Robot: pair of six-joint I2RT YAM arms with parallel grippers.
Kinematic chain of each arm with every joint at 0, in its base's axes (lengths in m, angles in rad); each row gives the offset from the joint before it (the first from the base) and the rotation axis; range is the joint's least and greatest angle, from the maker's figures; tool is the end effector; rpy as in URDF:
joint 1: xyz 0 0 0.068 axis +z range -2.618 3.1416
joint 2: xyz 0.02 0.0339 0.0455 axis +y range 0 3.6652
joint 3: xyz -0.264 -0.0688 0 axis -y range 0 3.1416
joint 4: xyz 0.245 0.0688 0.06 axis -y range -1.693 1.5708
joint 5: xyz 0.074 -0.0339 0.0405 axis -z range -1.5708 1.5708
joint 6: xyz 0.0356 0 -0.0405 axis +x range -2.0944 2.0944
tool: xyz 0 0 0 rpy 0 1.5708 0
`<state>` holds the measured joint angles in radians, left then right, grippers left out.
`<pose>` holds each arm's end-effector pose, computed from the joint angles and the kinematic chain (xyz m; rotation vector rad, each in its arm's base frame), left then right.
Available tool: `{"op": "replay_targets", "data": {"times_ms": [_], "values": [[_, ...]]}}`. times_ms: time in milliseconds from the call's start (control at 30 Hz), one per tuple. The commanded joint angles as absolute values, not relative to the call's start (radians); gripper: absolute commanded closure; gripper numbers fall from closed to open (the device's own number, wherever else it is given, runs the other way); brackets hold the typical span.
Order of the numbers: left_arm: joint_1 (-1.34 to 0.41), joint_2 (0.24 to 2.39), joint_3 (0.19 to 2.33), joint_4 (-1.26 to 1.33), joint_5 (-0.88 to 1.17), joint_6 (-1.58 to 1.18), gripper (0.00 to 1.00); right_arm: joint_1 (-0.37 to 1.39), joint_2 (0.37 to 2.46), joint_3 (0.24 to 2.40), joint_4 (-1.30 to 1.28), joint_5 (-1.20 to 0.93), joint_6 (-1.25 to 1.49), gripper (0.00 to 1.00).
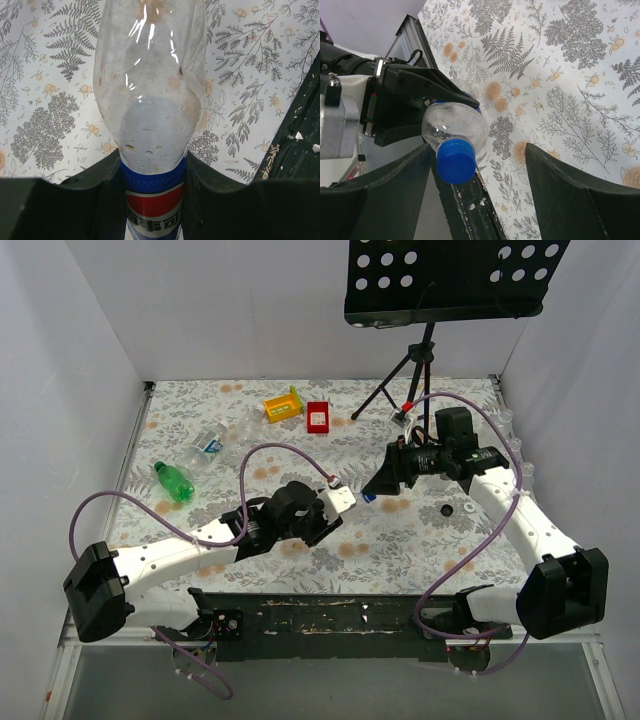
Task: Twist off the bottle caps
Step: Unscrew the bottle cap from the plastic bottle.
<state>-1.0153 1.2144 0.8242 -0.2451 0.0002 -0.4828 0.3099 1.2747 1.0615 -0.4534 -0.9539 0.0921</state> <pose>0.1400 -0.2256 0.2582 0.6143 2.2521 -0.8031 0.2478 0.1098 0.3143 -0.7606 2.0531 1.2812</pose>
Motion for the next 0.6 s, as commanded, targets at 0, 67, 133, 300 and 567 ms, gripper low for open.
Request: {"op": "replay_targets", "data": {"times_ms": [0,67,133,300,567], "values": [[-1.026,1.213,0.85,-0.212,-0.026,-0.474,0.95,0.322,1.285,1.078,-0.439,-0.893,0.095,0.18],[-1.028,1.216,0.848,-0.213,-0.034,-0.472,0.95,0.322,1.285,1.075,-0.443,-0.899,0.092,0.21],[-1.028,1.22,0.848,-0.213,-0.041,-0.469,0.95,0.322,1.281,1.074,-0.443,-0.9,0.089,0.26],[-1.028,1.233,0.851,-0.224,-0.066,-0.469,0.95,0.328,1.281,1.078,-0.463,-0.908,0.074,0.37],[-1.028,1.232,0.856,-0.23,-0.081,-0.474,0.94,0.342,1.308,1.108,-0.492,-0.94,0.051,0.56]]}}
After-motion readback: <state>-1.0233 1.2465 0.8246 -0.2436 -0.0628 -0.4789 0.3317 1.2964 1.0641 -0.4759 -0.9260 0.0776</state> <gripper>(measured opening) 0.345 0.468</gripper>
